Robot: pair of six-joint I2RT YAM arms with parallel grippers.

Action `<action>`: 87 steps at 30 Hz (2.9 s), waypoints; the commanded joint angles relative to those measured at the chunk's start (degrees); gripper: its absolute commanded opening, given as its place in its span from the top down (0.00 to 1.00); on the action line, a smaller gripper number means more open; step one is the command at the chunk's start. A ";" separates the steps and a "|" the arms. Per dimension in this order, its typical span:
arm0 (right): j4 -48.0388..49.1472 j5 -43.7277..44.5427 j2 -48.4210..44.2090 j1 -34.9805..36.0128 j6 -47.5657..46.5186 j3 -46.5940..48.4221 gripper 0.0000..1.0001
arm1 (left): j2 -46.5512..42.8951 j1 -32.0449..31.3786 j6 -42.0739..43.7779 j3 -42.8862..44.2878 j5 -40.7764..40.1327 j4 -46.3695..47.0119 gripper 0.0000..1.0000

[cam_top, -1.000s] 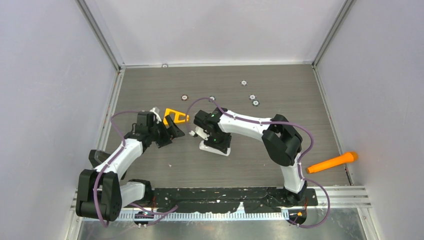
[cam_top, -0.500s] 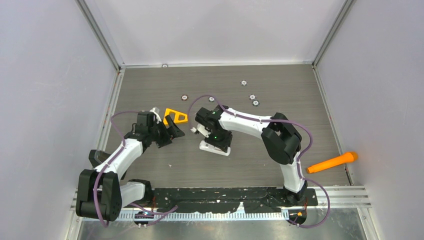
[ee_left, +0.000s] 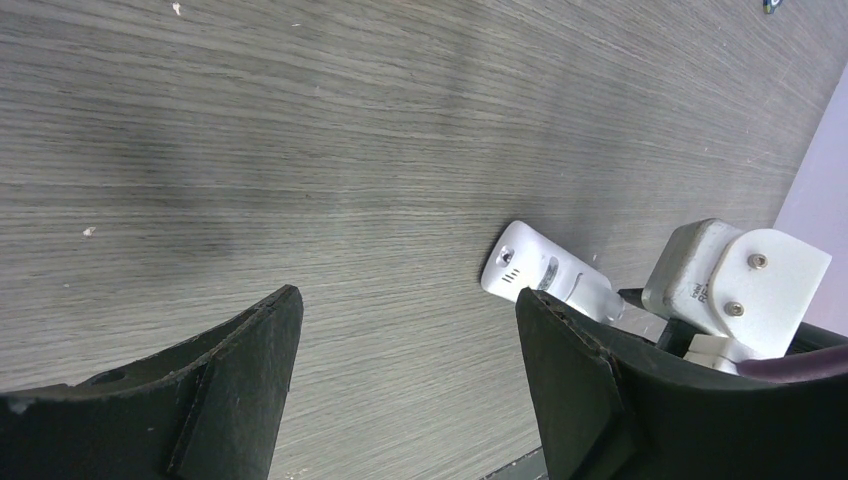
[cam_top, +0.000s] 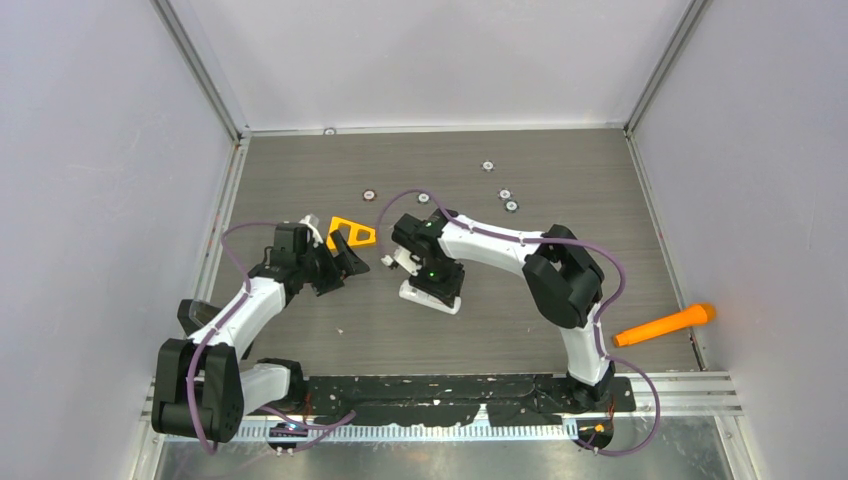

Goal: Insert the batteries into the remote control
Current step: Load the battery cover into the remote control.

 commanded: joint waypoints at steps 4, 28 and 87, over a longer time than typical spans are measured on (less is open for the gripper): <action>-1.44 -0.94 0.32 0.68 -0.20 2.48 0.77 | -1.04 0.42 -0.43 0.03 0.84 1.25 0.20; 0.41 -0.76 -2.27 0.55 1.96 2.38 0.37 | -1.01 0.50 -0.28 -0.07 0.82 1.41 0.20; 30.75 11.84 -17.67 3.85 31.15 -16.57 0.67 | -7.55 0.38 2.15 1.61 -2.05 -3.86 0.20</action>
